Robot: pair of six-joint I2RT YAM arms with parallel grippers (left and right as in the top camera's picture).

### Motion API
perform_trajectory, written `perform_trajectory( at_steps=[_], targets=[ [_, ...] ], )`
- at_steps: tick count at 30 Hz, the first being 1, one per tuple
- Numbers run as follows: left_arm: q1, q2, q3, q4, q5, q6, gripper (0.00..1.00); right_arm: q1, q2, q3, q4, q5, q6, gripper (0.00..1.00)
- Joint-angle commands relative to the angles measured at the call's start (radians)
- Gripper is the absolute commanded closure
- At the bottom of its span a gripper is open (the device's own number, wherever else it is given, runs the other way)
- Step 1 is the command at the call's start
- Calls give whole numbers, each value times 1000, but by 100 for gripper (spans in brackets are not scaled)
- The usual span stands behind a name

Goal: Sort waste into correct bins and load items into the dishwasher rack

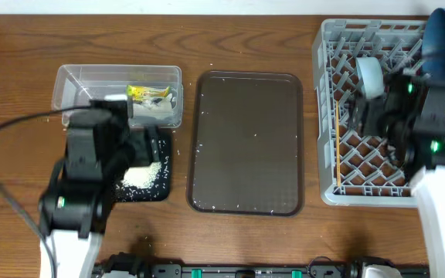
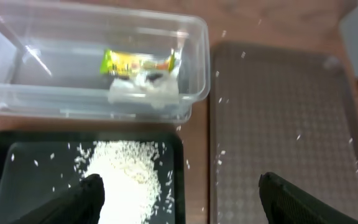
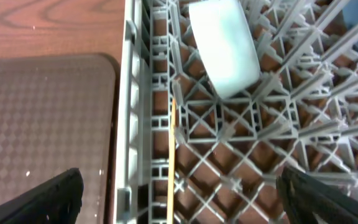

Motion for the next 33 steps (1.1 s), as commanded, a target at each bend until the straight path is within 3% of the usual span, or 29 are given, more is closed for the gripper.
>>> perform_trajectory(
  at_steps=[1,2,10,33],
  targets=[
    [3,-104,-52,26,5,12,18,-6,-156,-116,37,12,21,1],
    [3,-124,-62,26,5,13,9,-6,-202,-149,44,21,22,1],
    [3,-157,-76,34,5,13,7,-6,-390,-277,45,45,21,1],
    [3,-151,-76,5,5,13,6,-6,-373,-278,-71,45,21,1]
  ],
)
